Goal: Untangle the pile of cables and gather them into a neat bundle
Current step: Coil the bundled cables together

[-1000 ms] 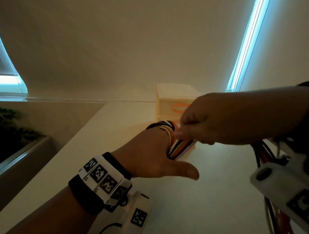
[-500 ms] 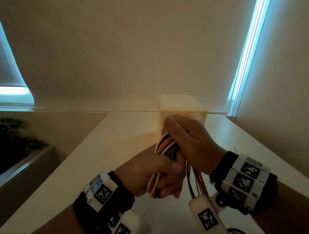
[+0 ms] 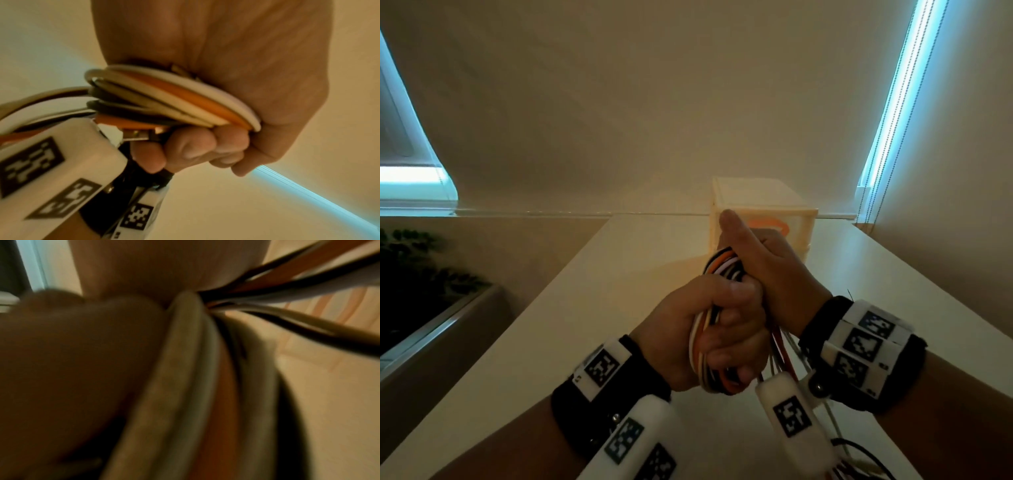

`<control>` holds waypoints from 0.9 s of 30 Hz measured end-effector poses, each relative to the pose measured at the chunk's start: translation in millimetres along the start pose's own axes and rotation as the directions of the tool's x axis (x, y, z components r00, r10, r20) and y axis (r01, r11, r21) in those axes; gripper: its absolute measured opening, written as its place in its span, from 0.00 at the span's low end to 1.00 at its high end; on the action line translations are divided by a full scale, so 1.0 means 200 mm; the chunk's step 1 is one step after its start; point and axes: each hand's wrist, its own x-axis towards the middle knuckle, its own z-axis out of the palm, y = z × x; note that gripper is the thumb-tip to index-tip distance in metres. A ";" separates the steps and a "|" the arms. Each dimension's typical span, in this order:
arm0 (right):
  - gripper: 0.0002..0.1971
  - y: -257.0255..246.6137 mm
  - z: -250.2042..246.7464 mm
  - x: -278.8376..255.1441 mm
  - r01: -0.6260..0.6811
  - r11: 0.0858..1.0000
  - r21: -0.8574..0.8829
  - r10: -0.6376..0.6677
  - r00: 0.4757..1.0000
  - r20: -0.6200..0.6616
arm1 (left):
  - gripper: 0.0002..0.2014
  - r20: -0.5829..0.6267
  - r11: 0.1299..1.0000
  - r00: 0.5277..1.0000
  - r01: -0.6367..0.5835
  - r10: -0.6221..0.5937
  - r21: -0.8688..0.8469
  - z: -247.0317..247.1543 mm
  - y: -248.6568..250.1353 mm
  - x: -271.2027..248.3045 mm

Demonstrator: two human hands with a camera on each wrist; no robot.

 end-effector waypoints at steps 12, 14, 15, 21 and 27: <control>0.20 0.13 0.05 -0.26 -0.327 0.928 0.181 0.339 0.940 -0.042 | 0.15 -0.099 0.972 0.984 -0.164 0.149 -0.168 -0.04 0.05 0.01; 0.18 0.12 0.05 -0.27 -0.359 0.908 0.215 0.368 0.930 -0.002 | 0.15 -0.081 0.967 0.984 -0.170 0.157 -0.190 -0.03 0.06 0.01; 0.18 0.11 0.04 -0.27 -0.365 0.899 0.242 0.371 0.928 0.025 | 0.15 -0.067 0.964 0.985 -0.171 0.161 -0.205 -0.03 0.06 0.01; 0.20 0.05 0.06 -0.25 -0.424 0.831 0.359 0.415 0.904 0.108 | 0.18 -0.091 0.925 0.970 -0.241 0.224 -0.293 0.00 0.11 0.00; 0.16 0.09 0.18 -0.32 -0.663 0.724 0.190 0.646 0.749 0.147 | 0.17 -0.367 0.896 0.901 -0.344 0.231 -0.281 -0.15 0.16 -0.04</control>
